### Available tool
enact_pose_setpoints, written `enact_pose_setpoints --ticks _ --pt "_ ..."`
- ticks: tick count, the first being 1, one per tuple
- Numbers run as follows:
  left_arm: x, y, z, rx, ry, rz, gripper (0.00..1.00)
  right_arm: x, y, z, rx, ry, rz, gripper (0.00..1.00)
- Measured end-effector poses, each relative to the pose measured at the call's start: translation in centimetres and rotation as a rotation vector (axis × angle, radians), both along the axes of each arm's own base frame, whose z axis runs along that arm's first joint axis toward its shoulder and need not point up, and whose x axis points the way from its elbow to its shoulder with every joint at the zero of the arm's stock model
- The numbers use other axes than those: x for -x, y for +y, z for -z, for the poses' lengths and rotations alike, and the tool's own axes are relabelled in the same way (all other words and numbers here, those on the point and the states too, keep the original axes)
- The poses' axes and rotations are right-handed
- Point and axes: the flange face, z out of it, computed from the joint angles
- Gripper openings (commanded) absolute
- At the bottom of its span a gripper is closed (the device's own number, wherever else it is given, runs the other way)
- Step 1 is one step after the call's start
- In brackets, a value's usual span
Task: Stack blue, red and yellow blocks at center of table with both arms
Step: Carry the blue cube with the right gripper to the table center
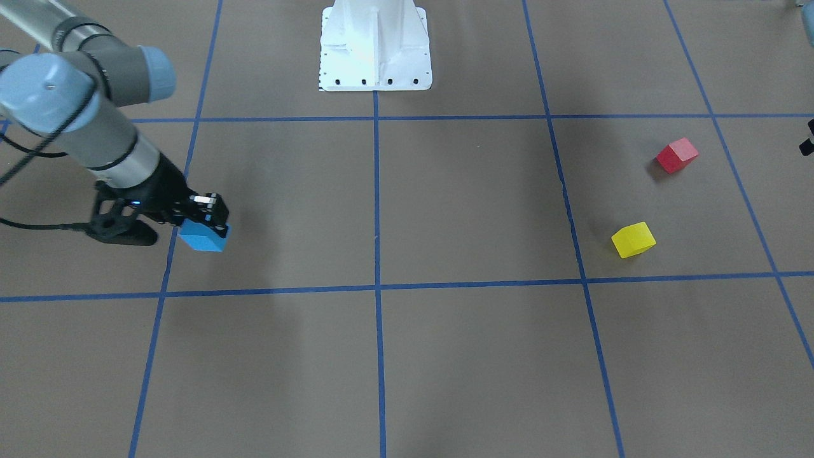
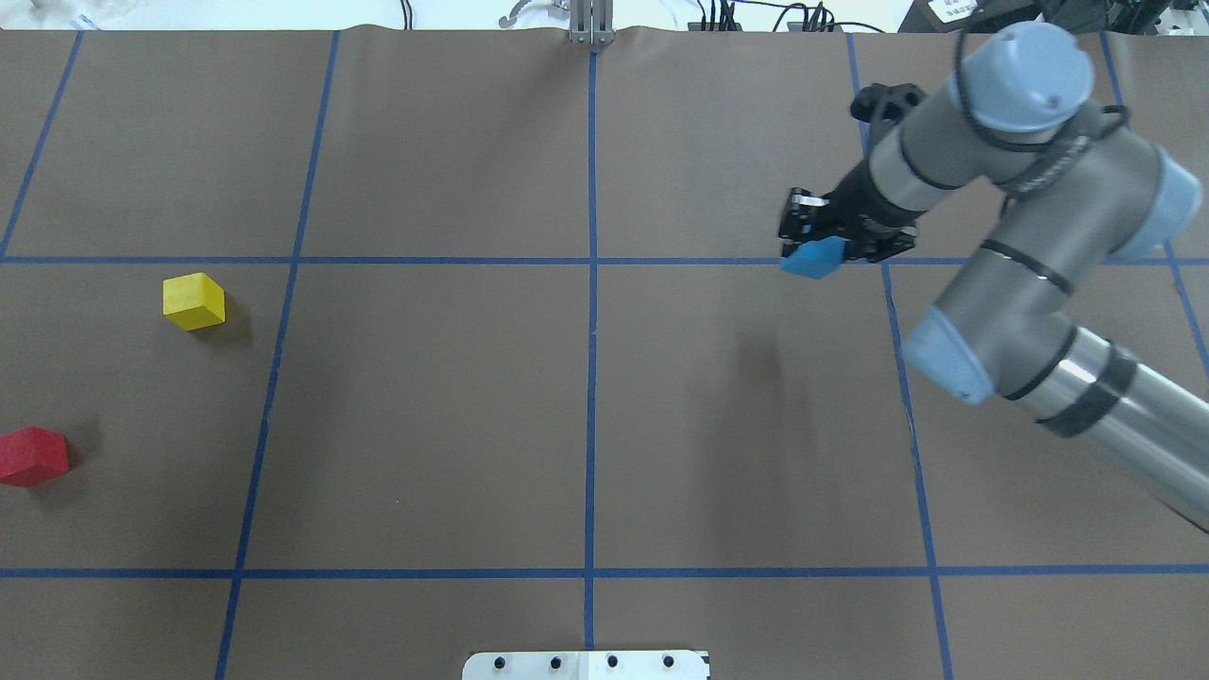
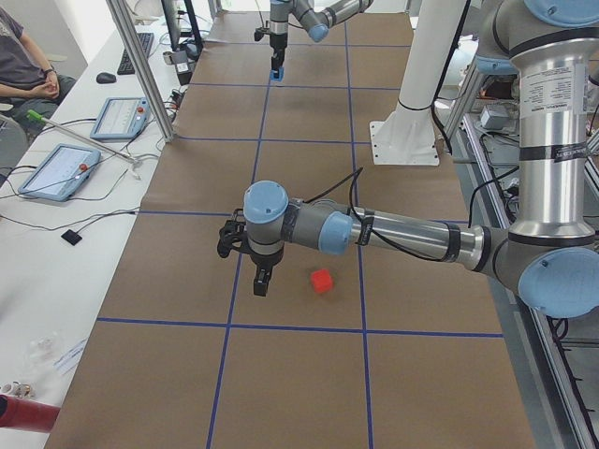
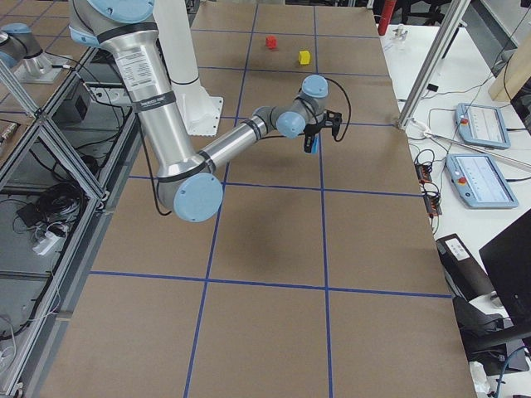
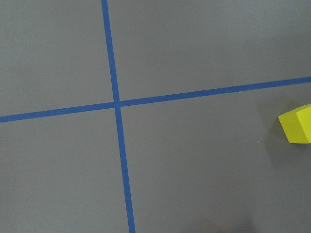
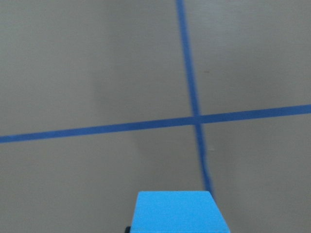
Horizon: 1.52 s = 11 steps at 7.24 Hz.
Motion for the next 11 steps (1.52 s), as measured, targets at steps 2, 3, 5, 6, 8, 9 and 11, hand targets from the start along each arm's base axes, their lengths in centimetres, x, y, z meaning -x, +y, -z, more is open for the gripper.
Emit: enact_pose_setpoints --ticks 2,3,5,6,8,9,11 --pt "-0.1 -0.2 -0.3 0.005 -0.001 -0.002 1.00 12.9 -0.3 9.5 0.015 0.010 -0.013 0.00" --pt "-0.1 -0.4 -0.9 0.014 -0.002 -0.003 1.00 16.7 -0.2 11.4 0.011 0.029 -0.005 0.02" --pt "-0.2 -0.7 -1.4 0.024 -0.002 -0.003 1.00 19.6 0.6 12.0 0.008 0.053 0.005 0.03" --pt "-0.2 -0.7 -1.4 0.024 -0.002 -0.003 1.00 20.1 0.7 11.5 0.016 0.063 0.006 0.05" --pt "-0.2 -0.7 -1.1 0.018 -0.002 -0.003 1.00 21.1 1.2 10.6 0.018 0.082 0.025 0.49" --pt "-0.2 -0.7 -1.0 0.017 -0.001 -0.003 1.00 21.7 1.7 10.0 0.004 0.091 0.049 0.98" --pt "-0.2 -0.7 -0.8 0.014 -0.001 -0.002 1.00 22.8 2.9 8.9 -0.023 0.114 0.079 1.00"
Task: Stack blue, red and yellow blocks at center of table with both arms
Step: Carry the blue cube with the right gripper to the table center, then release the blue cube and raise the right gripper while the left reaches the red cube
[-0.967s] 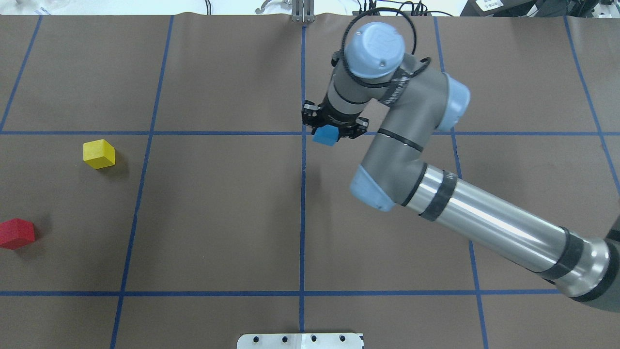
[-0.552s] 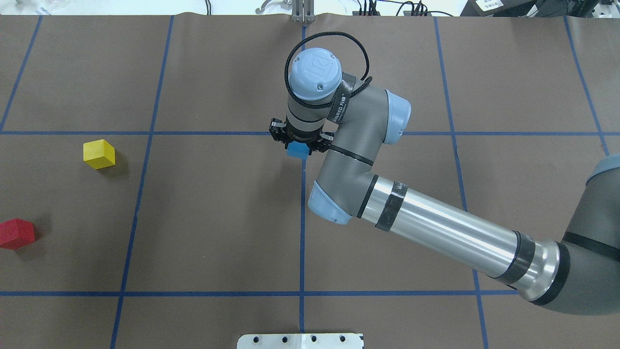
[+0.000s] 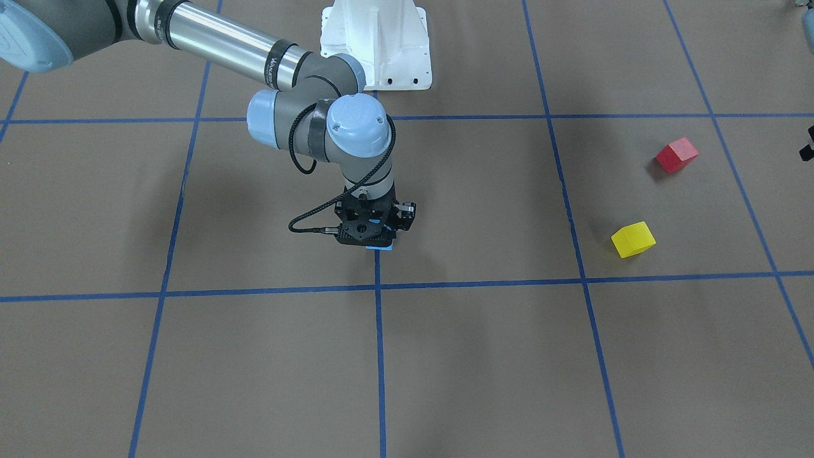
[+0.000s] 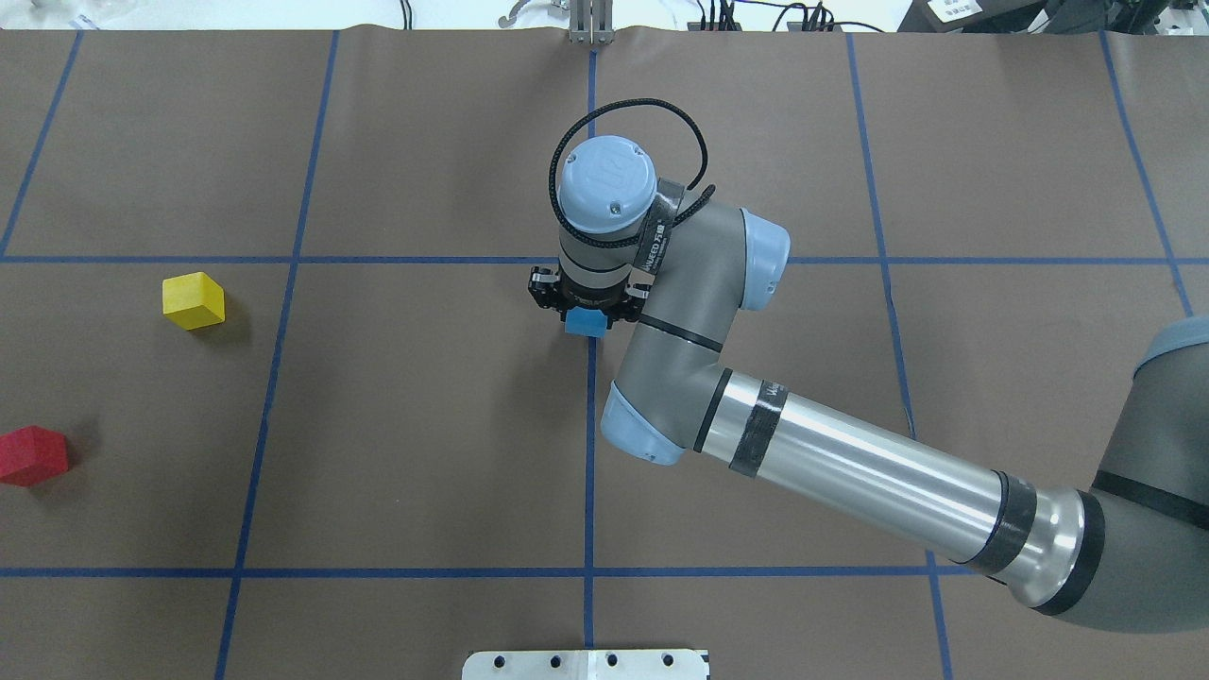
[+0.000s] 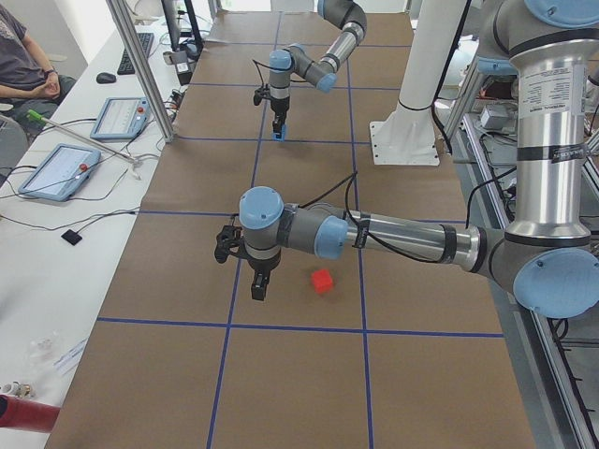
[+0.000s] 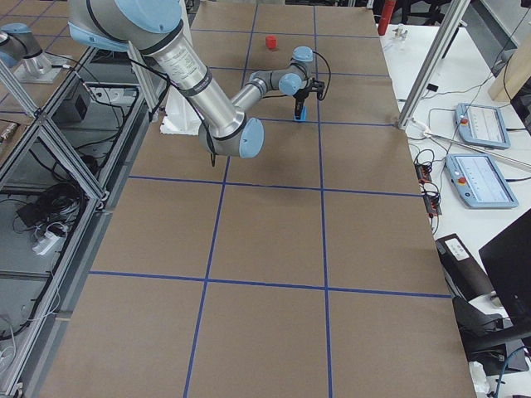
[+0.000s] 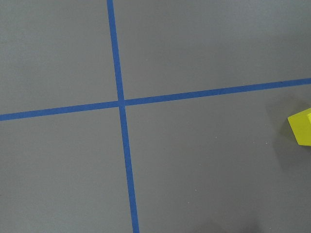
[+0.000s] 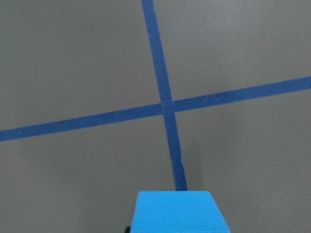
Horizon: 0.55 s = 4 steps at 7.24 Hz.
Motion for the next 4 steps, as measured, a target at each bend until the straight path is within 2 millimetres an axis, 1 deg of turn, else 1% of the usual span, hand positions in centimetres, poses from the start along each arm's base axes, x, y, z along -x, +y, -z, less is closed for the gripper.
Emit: enact_pose_setpoints --ticks 1,2,3,4 --pt "0.0 0.0 0.1 -0.001 0.000 0.000 1.00 0.3 0.4 -0.4 -0.013 0.009 0.010 1.00" --pt "-0.1 -0.2 0.3 -0.001 0.001 0.004 1.00 0.4 0.6 -0.4 -0.024 0.010 0.020 1.00" --pt "-1.0 -0.6 1.0 0.003 0.007 0.014 1.00 0.1 0.6 -0.1 -0.026 0.008 0.025 1.00" --pt "-3.4 -1.3 2.1 0.004 0.005 0.034 1.00 -0.8 0.4 0.5 -0.022 0.006 0.026 1.00"
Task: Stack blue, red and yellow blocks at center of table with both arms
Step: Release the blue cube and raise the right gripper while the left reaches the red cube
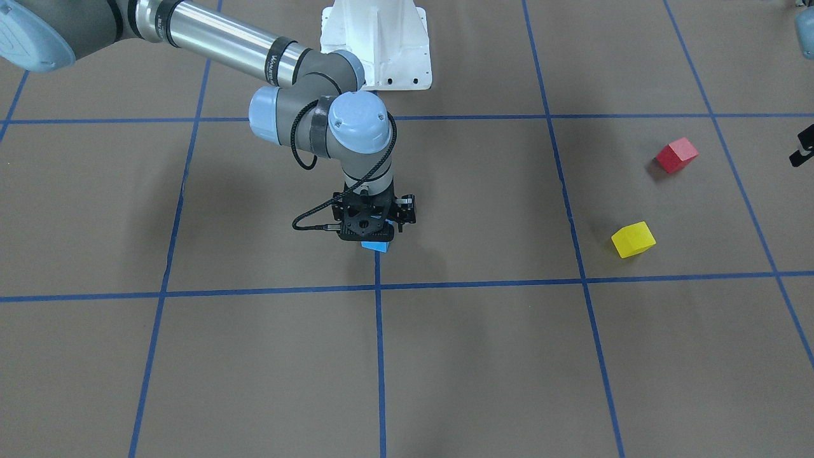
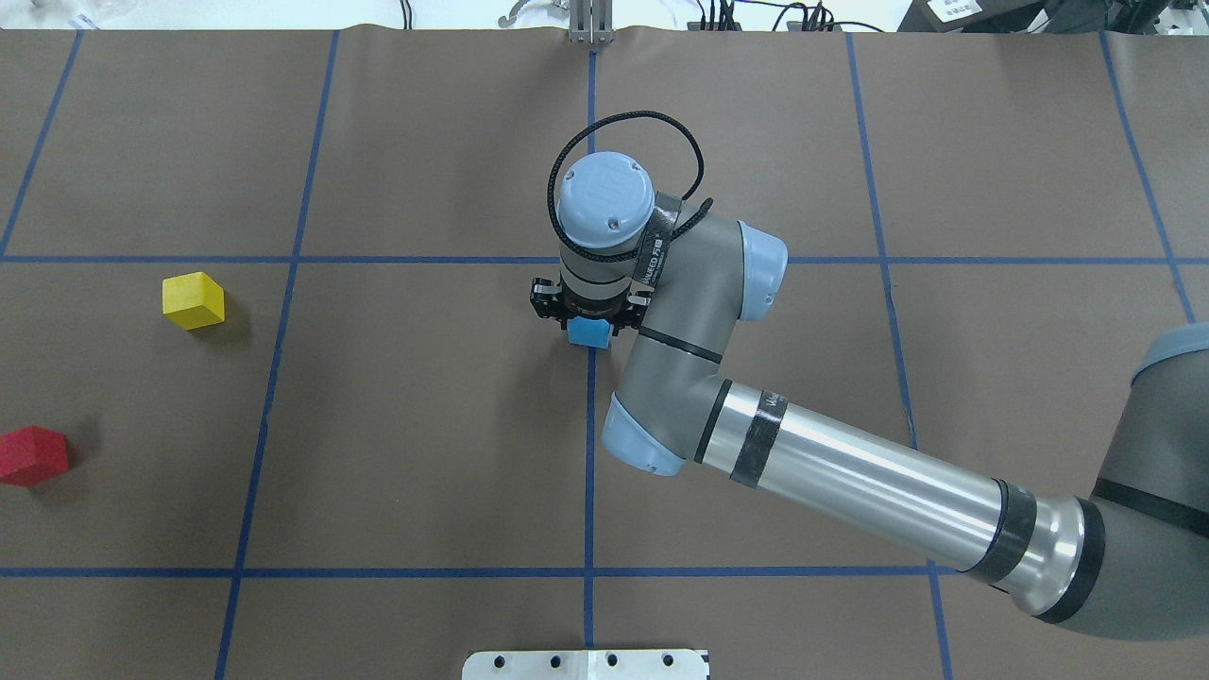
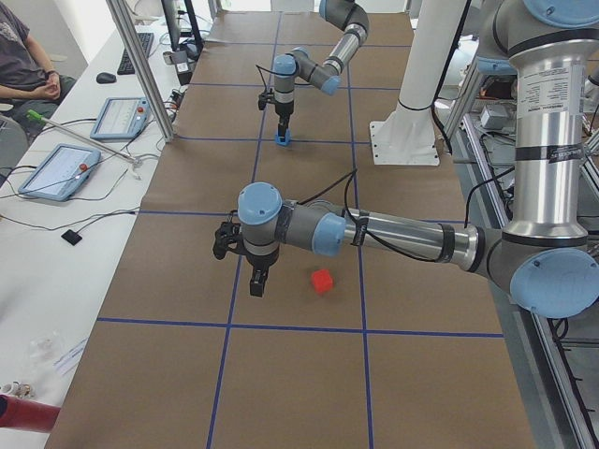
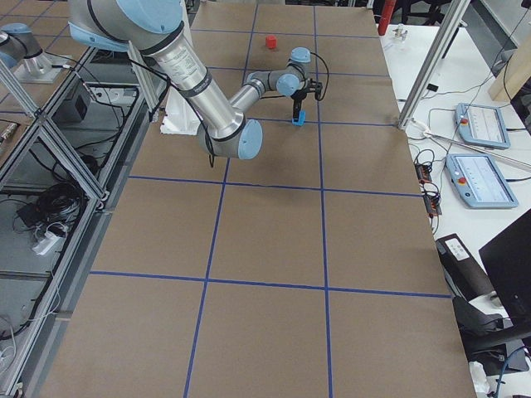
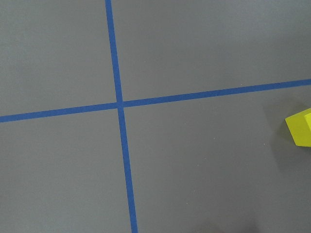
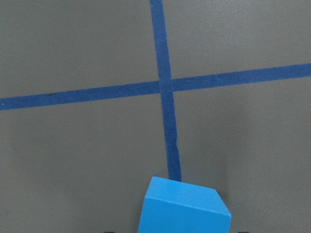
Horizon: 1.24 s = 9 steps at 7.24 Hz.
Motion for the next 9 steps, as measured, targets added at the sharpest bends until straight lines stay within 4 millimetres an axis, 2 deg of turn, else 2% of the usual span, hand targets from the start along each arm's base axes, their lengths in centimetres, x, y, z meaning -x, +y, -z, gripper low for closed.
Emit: enact_pose_setpoints --ticks 1,2,3,4,5,7,9 --pt "-3.1 -0.7 1.0 -0.002 -0.018 0.027 1.00 -1.8 -0.6 0.9 0.007 -0.011 -0.003 1.00" --pt "-6.7 -1.4 1.9 0.003 -0.036 0.039 1.00 -4.8 -1.3 1.2 0.017 -0.034 -0.008 1.00" --pt "-9.7 -1.5 2.1 0.013 -0.049 0.030 1.00 -8.3 -1.5 0.4 0.014 -0.059 -0.012 1.00" --pt "-10.9 -0.4 0.7 0.046 -0.062 0.019 1.00 -11.0 -1.3 -0.7 -0.005 -0.071 -0.009 1.00" --pt "-10.9 1.8 -1.6 0.098 -0.060 0.039 1.00 -12.2 -1.2 -1.4 -0.018 -0.072 -0.006 1.00" --pt "-10.8 7.2 -5.2 0.185 0.005 0.148 1.00 -12.6 -0.8 -1.8 -0.031 -0.075 -0.001 1.00" --pt "-13.2 9.8 -6.0 0.265 0.028 0.234 1.00 -12.5 -0.6 -1.8 -0.035 -0.074 0.000 1.00"
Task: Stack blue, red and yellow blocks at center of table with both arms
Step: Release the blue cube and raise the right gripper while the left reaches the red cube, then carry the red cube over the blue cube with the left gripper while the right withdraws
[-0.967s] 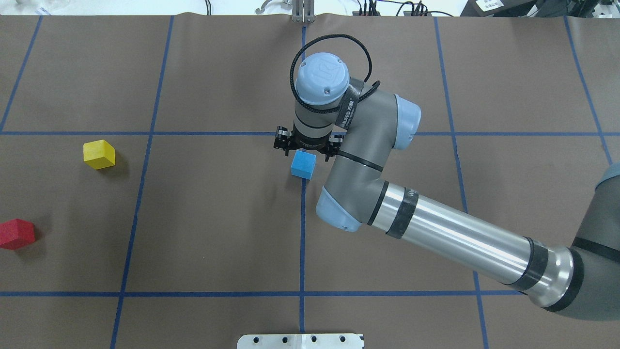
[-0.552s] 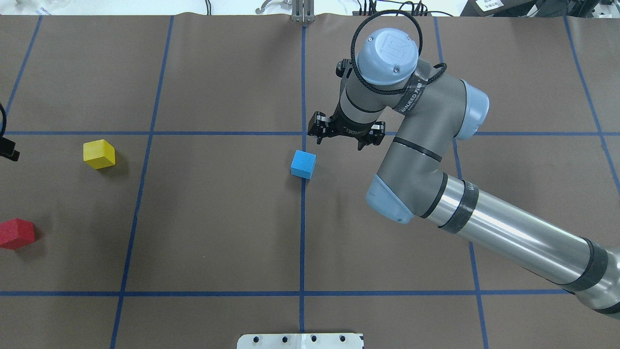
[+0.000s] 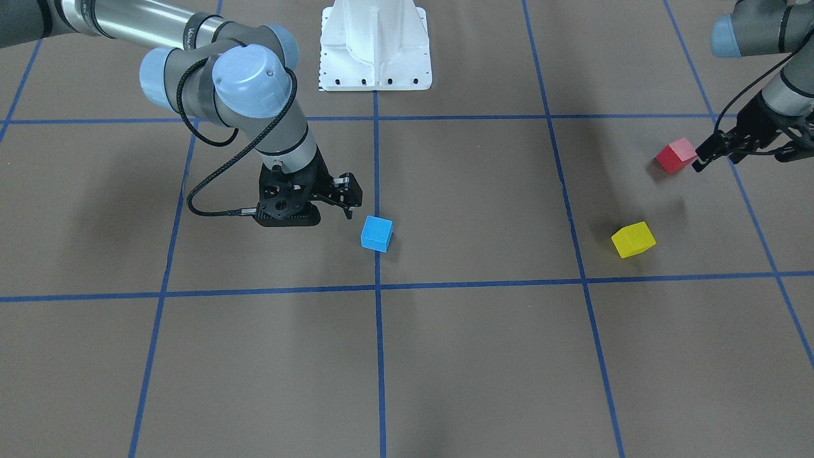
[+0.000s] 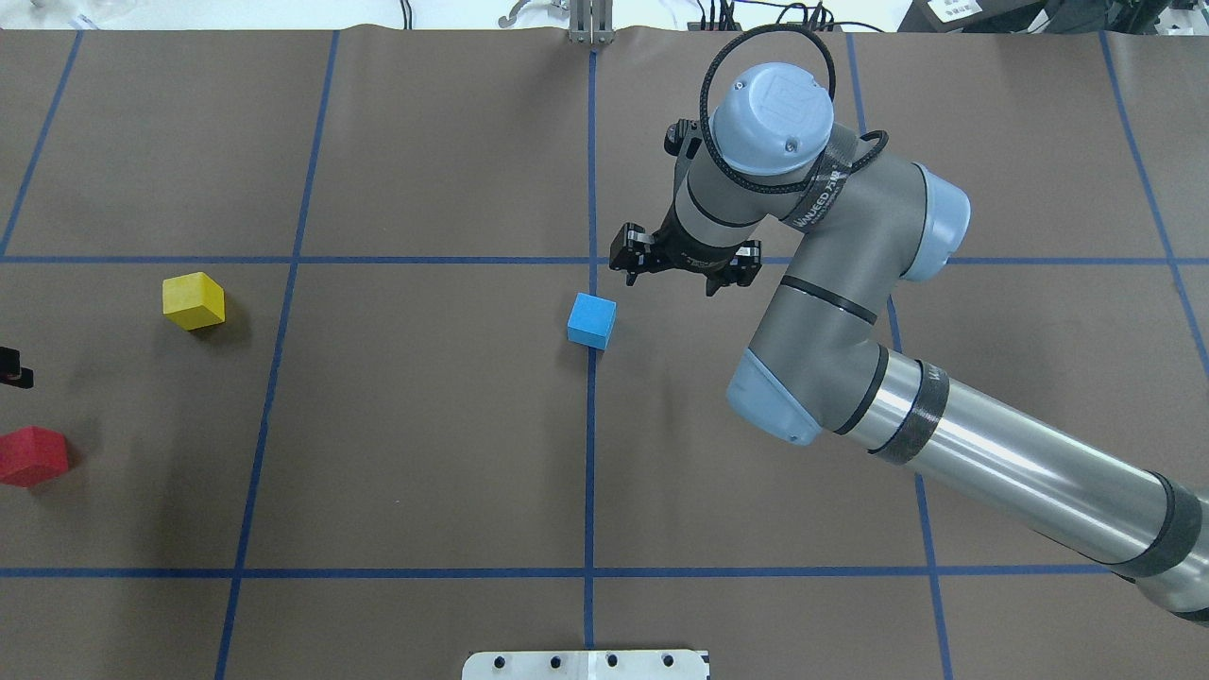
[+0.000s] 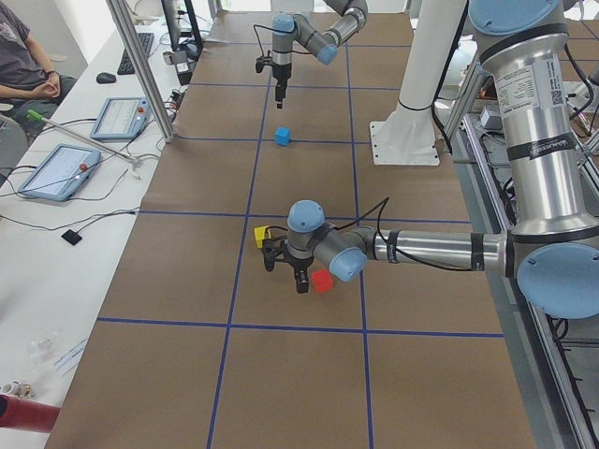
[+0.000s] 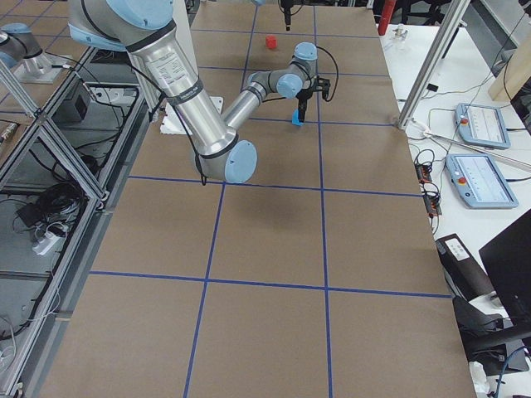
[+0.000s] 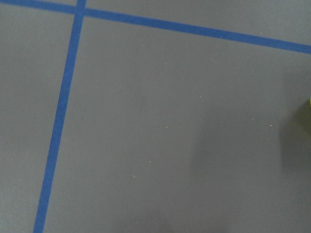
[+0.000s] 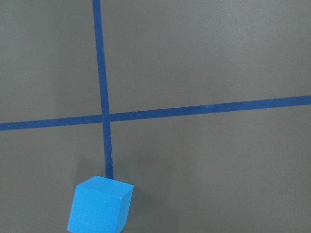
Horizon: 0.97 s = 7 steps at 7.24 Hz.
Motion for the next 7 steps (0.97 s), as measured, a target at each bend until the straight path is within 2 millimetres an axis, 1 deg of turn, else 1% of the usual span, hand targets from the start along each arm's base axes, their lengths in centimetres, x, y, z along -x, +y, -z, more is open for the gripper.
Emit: enact_pose_setpoints --ticks 1,2,4,6,7 --pt "-1.3 0.8 -0.3 0.033 -0.010 0.030 1.00 0.0 0.1 0.0 -0.001 0.000 0.001 1.00" --pt "-1.9 1.8 -1.0 0.058 -0.027 0.039 1.00 0.1 0.2 0.0 -0.001 0.000 0.002 1.00" --pt "-2.0 3.3 -2.1 0.088 -0.047 0.037 0.99 0.3 0.3 -0.1 0.000 0.002 0.004 1.00" --pt "-3.2 4.0 -2.1 0.105 -0.044 0.016 0.99 0.3 0.3 -0.2 -0.001 0.004 0.001 1.00" --pt "-3.7 4.2 -2.0 0.108 -0.040 0.010 0.97 0.3 0.3 -0.2 -0.004 0.007 -0.002 1.00"
